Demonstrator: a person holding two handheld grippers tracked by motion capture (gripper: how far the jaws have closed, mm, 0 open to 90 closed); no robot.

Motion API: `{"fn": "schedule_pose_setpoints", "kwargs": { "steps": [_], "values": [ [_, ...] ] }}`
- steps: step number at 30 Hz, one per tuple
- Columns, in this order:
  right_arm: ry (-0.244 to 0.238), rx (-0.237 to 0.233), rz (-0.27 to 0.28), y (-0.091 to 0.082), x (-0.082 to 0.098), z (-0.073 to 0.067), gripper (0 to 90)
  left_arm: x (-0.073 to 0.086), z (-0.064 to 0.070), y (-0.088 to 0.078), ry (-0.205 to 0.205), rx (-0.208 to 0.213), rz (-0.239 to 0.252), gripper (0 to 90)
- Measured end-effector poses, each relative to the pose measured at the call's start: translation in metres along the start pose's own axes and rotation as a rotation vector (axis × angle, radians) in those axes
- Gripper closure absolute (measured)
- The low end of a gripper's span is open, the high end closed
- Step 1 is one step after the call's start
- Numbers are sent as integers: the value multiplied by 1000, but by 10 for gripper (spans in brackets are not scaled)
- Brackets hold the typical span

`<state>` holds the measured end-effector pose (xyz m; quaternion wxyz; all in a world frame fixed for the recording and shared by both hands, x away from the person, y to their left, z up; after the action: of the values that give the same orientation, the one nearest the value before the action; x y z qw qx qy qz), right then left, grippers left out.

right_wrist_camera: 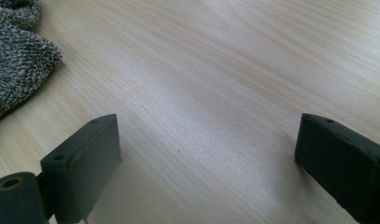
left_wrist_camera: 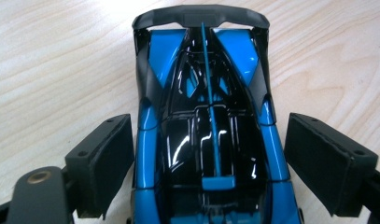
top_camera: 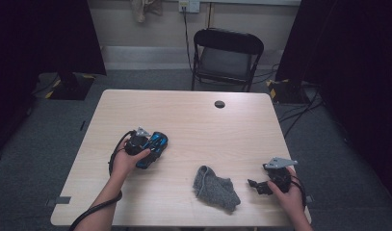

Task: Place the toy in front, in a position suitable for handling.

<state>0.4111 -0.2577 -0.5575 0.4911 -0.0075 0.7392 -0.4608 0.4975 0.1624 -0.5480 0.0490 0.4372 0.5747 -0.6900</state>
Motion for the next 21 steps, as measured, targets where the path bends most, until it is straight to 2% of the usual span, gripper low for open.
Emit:
{"fn": "schedule_pose_setpoints", "kwargs": {
  "steps": [8, 10, 13, 16, 21],
  "values": [
    [1, -1, 0, 0, 0, 0, 65, -4, 1, 7, -2, 4, 1, 157],
    [1, -1, 1, 0, 0, 0, 65, -6, 2, 10, -20, -3, 8, 157],
    [0, 0, 0, 0, 0, 0, 65, -7, 1, 12, -17, -11, 14, 158],
    [0, -1, 0, 0, 0, 0, 65, -12, -1, 16, -50, -34, 19, 157],
    [1, -1, 0, 0, 0, 0, 65, -14, 0, 19, -48, -54, 20, 155]
  ]
}}
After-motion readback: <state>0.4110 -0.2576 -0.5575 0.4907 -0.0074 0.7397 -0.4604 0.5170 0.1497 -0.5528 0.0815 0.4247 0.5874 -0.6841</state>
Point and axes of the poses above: each handheld gripper's, and its own axes: y roughly forward along the jaws, x roughly out of its underside, z roughly to its right, the point moved 8 cm from there along y, roughly forward along the jaws, and after that the axes turned 7 degrees about -x, right-handed, at the moved point
